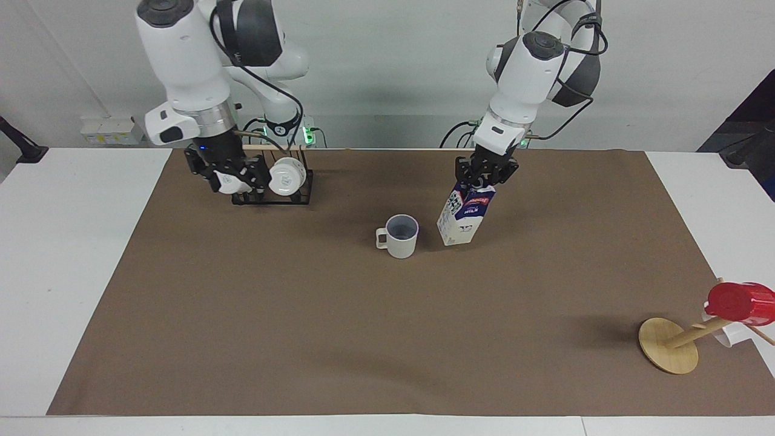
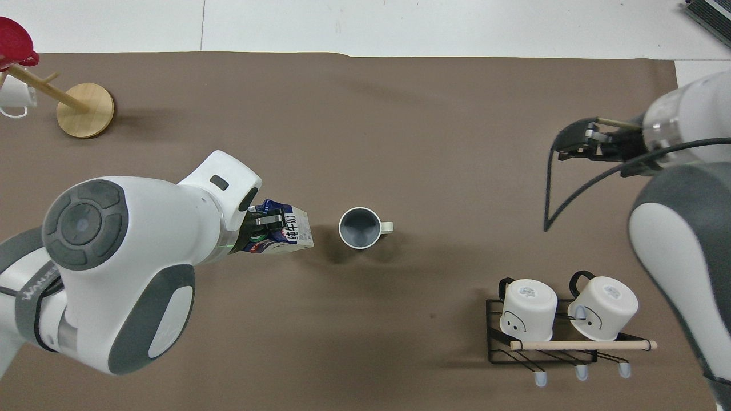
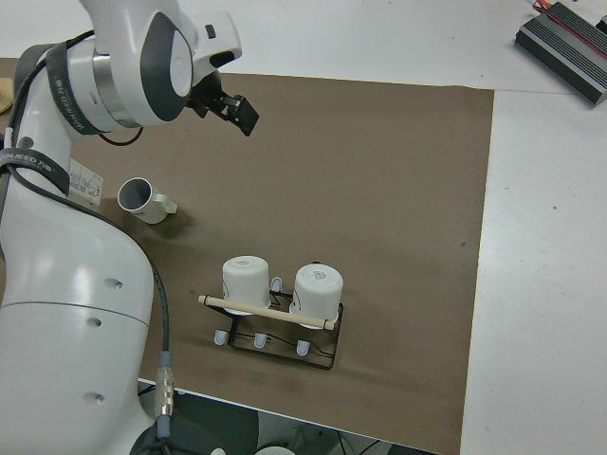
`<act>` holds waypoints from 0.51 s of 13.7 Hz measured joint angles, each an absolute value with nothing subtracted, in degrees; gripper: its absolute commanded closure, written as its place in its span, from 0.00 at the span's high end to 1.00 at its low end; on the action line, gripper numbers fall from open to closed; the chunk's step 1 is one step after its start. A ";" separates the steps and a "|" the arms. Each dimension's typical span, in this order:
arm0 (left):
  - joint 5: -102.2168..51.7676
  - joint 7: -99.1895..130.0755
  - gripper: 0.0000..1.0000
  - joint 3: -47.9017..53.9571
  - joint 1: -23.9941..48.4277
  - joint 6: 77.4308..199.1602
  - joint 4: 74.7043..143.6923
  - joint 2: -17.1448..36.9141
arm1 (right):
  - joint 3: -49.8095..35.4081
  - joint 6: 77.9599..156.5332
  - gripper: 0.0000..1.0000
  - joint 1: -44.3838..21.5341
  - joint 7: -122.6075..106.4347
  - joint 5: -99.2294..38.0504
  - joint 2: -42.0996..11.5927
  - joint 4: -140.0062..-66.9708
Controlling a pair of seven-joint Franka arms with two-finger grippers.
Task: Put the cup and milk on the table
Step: 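Carry the carton beside the mug while the right gripper withdraws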
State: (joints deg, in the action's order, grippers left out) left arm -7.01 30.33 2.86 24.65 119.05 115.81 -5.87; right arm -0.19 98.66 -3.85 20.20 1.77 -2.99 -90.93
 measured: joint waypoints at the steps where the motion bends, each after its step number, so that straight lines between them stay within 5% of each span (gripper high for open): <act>1: -7.01 30.35 0.52 2.84 24.69 119.05 115.83 -5.84 | -0.18 97.32 1.00 -2.63 18.88 1.79 -2.44 -90.91; 7: -4.53 32.37 0.53 2.87 25.46 119.30 116.07 -4.70 | 0.82 90.50 1.00 -1.36 18.41 1.82 1.42 -90.95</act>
State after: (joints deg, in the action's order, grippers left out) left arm -4.53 32.37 2.87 25.46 119.30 116.07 -4.70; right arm 0.82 90.50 -1.36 18.41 1.82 1.42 -90.95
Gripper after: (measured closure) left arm 0.480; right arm 0.000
